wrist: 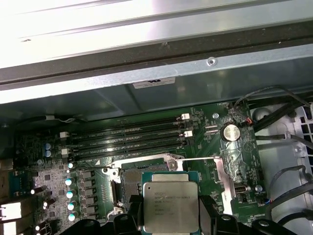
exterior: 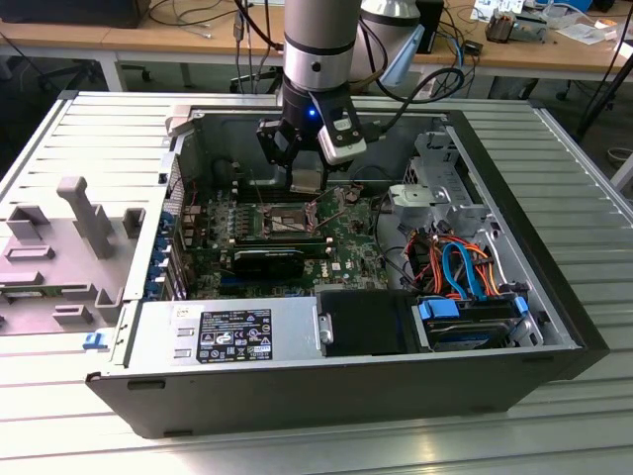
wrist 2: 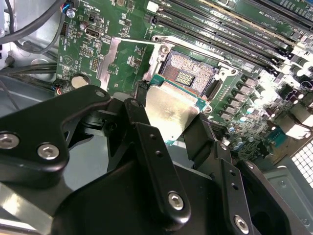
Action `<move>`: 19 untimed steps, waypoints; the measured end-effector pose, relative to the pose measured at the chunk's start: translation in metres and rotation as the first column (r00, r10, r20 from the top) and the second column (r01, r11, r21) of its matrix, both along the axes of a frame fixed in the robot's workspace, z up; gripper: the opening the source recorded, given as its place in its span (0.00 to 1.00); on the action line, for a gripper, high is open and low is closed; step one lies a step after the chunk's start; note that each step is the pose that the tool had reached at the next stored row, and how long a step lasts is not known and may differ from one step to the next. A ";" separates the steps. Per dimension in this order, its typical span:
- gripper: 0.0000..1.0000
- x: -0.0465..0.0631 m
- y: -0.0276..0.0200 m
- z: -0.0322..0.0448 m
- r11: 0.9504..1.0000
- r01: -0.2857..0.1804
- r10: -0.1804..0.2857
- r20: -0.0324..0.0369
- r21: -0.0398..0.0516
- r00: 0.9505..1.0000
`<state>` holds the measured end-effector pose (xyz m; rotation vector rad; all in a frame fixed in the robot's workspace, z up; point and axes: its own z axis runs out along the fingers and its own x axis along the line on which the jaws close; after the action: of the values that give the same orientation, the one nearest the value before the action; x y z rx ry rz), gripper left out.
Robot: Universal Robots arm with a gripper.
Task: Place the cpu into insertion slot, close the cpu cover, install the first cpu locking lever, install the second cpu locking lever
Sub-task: 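Place the cpu into insertion slot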
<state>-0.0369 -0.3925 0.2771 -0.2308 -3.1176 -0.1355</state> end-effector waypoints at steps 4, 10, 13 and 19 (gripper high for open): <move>0.54 0.000 0.0000 0.0000 1.000 0.005 -0.005 0.000 0.000 1.000; 0.54 0.000 0.0000 0.0000 1.000 0.014 -0.014 0.000 0.000 1.000; 0.54 0.000 0.0000 0.0000 1.000 0.018 -0.018 0.000 0.000 1.000; 0.54 0.000 0.0000 0.0000 1.000 0.028 -0.028 0.000 0.000 1.000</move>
<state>-0.0369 -0.3924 0.2771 -0.2745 -3.1153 -0.1353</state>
